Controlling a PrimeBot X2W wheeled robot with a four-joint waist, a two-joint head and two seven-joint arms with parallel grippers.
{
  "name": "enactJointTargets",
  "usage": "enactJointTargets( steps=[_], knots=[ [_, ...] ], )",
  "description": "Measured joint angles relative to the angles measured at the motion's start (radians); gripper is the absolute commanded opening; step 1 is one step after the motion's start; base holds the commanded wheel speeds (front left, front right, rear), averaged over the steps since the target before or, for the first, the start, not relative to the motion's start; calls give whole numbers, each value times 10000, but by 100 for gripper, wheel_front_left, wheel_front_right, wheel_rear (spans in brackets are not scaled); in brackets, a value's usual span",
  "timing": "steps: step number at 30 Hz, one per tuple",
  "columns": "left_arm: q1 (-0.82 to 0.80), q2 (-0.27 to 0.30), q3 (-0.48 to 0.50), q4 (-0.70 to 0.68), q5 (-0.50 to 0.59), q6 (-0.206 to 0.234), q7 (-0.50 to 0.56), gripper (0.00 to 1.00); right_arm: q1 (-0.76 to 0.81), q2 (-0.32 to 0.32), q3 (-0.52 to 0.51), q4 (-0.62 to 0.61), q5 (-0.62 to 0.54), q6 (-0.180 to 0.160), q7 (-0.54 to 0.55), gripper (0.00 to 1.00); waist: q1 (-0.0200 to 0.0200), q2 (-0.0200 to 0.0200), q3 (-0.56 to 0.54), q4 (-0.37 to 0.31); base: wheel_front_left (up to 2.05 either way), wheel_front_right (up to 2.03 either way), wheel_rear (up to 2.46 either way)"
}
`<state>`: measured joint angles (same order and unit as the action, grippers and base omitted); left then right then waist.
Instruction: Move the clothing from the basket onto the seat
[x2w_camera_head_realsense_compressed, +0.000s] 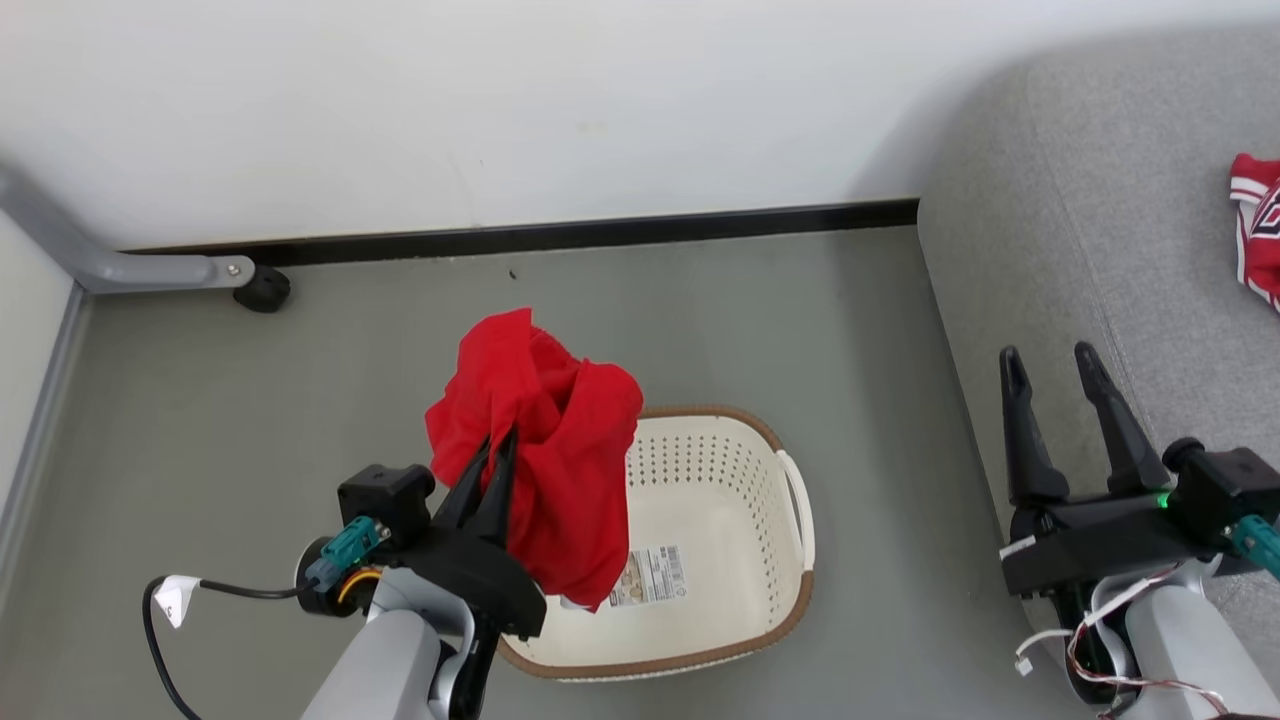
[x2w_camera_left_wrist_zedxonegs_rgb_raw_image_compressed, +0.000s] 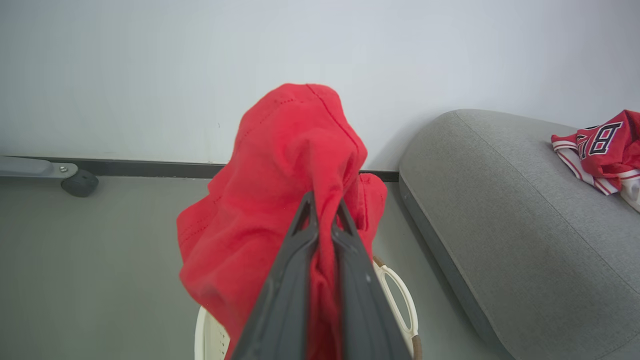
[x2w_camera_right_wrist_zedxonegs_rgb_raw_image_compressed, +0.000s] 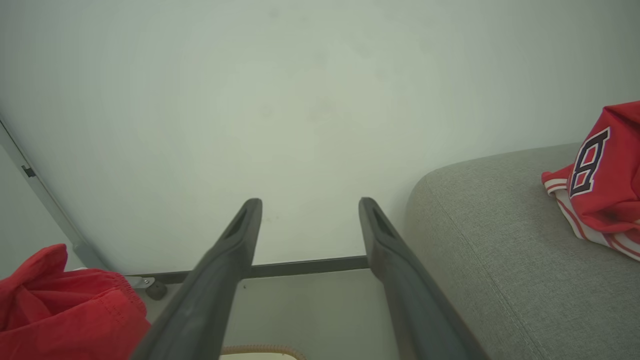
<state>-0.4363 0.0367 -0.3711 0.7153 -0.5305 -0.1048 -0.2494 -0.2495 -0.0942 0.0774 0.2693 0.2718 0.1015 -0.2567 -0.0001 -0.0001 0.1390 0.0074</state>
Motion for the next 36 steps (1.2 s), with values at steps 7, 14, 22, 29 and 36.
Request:
enactJointTargets(
  steps=[7, 14, 22, 29, 36],
  knots=[
    [190, 4, 25, -1312, 328, -8, 0, 0, 346, 48, 36, 82, 0, 0, 0, 100, 0, 0, -361, 157, 0, 0, 0],
    [526, 13, 19, -2740, 487, -15, -2, 0, 436, 105, 111, 173, -4, 0, 2, 100, 1, 0, -603, 297, 0, 0, 0],
    [669, 21, 19, -4146, 665, -21, -2, 0, 503, 127, 171, 253, -136, 0, 2, 100, 1, 1, -720, 352, 0, 0, 0],
    [766, 113, -242, -5492, 1020, -102, -4, 0, 607, 123, 240, 566, -328, -50, 2, 100, 1, 2, -805, 395, 0, 0, 0],
    [766, 180, -410, -6623, 1168, -102, -4, 0, 663, 117, 234, 777, -366, -90, 2, 100, 1, 2, -870, 415, 0, 0, 0]
  ],
)
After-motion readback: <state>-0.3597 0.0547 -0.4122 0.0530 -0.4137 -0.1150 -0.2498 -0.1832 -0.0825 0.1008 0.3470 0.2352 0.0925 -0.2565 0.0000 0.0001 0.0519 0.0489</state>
